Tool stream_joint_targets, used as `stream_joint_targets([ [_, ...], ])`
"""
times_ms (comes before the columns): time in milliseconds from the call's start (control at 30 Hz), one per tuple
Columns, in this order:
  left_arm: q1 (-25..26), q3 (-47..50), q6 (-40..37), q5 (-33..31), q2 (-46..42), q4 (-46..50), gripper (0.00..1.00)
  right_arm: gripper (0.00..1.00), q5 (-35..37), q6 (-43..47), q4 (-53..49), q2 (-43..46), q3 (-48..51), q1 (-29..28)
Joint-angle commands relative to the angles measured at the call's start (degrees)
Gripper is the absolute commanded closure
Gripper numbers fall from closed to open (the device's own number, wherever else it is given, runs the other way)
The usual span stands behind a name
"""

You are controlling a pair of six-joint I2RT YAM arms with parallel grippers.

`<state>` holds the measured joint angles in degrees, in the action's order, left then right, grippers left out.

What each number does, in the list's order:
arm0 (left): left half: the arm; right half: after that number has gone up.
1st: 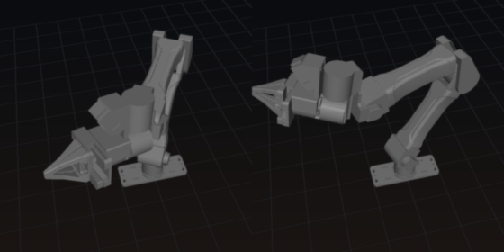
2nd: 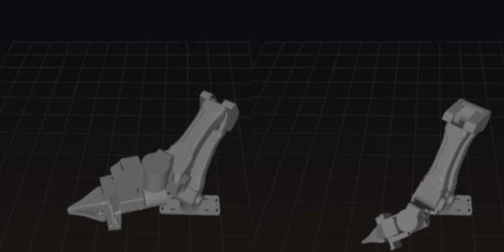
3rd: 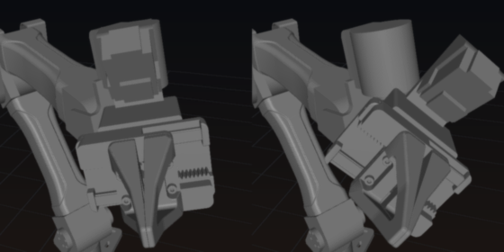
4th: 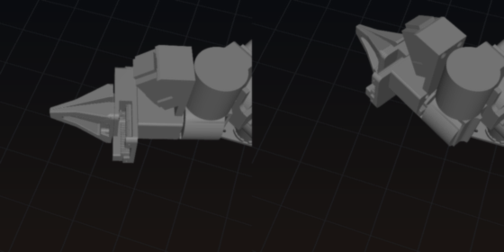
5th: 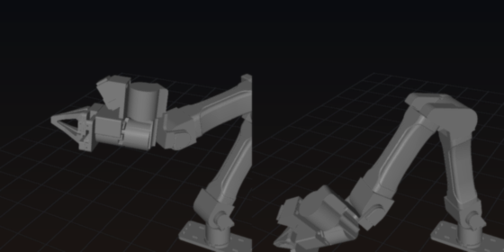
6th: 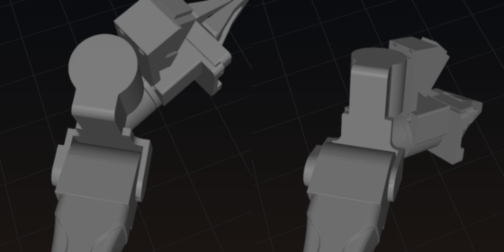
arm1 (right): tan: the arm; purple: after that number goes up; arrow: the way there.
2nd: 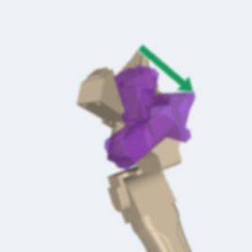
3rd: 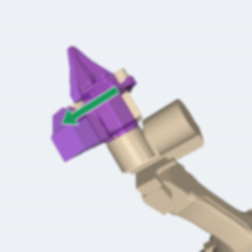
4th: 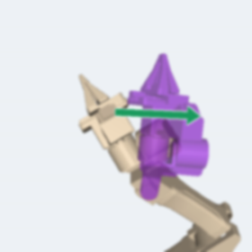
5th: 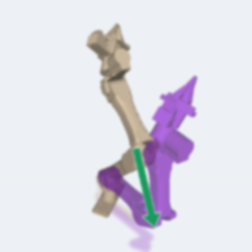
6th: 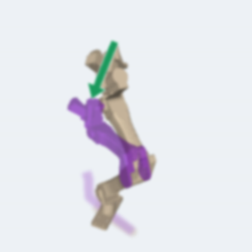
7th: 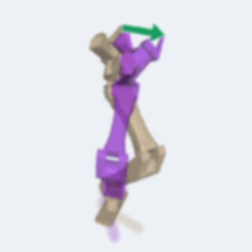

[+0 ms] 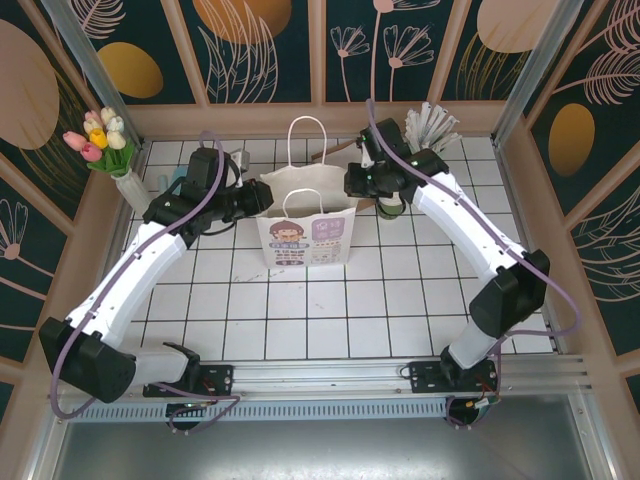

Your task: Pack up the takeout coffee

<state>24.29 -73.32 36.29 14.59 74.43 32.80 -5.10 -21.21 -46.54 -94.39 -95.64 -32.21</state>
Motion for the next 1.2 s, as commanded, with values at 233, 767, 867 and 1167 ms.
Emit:
stream_joint_targets([
  [233, -0.34, -4.1, -0.54, -2.55, -0.75, -0.15, 0.46, 0.38, -2.14, 6.48, -2.2, 1.71, -7.83, 2.17],
  [767, -3.72, 12.11, 6.65, -30.64, -17.75, -18.58, 0.02, 0.39, 1.66, 9.47, 10.47, 4.54, 1.83, 31.01],
  [867, -3.88, 14.34, 8.33, -31.07, -17.41, -21.1, 0.01, 0.48, -3.85, 11.91, 9.89, 0.19, -0.43, 34.36],
  [1167, -4.08, 13.07, 9.38, -30.32, -11.31, -20.05, 0.02, 0.66, -6.02, 13.67, 8.28, -11.05, -10.79, 35.79],
])
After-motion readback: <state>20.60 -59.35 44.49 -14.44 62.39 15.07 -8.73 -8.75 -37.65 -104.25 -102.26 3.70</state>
